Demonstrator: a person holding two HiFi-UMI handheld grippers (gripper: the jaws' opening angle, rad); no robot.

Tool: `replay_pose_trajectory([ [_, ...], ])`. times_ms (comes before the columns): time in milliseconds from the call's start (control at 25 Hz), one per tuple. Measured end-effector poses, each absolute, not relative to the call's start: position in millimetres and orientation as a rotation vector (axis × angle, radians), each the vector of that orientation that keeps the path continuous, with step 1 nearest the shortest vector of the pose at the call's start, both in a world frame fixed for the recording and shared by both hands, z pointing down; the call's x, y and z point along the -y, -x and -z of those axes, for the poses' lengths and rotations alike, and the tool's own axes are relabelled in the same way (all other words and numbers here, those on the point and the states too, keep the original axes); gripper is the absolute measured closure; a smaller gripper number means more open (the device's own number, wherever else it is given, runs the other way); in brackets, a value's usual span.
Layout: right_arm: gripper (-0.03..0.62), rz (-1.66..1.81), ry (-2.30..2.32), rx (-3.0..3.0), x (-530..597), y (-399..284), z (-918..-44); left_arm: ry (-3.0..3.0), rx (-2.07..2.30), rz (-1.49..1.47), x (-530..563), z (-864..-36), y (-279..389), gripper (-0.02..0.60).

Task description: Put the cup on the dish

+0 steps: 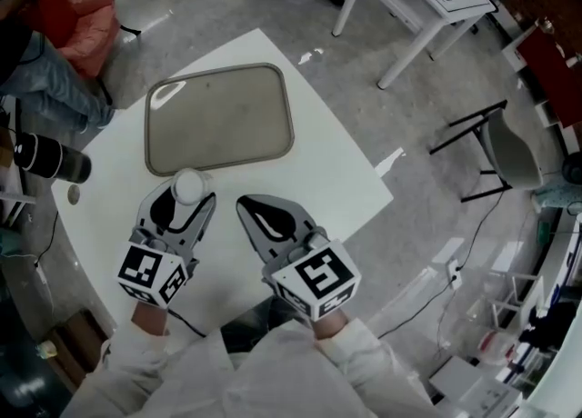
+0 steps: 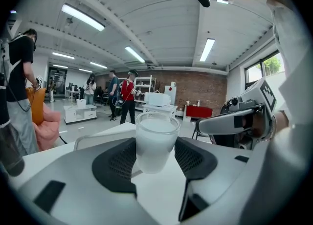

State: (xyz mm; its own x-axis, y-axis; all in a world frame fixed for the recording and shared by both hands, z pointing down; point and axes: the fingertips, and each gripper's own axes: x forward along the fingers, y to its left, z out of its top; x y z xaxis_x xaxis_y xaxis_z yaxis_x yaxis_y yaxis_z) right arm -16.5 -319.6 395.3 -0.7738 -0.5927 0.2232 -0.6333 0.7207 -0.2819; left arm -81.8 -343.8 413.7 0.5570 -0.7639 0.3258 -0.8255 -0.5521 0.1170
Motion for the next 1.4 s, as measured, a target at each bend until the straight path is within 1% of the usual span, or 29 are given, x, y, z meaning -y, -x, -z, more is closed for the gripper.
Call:
replay_pose_trajectory([
  [400, 0.579, -0.499, -1.012, 2.789, 392, 29, -395, -2.557, 1.268, -0.294, 407, -421, 90, 0.341],
  [880, 0.579, -0.484, -0.987, 2.798, 438, 45, -416, -2.596, 1.279, -0.359, 466, -434, 101, 0.341],
  [1400, 0.579, -0.492, -0.964, 2.751, 486, 63, -465, -2.544, 1.265, -0.403, 523, -478, 109, 0.341],
])
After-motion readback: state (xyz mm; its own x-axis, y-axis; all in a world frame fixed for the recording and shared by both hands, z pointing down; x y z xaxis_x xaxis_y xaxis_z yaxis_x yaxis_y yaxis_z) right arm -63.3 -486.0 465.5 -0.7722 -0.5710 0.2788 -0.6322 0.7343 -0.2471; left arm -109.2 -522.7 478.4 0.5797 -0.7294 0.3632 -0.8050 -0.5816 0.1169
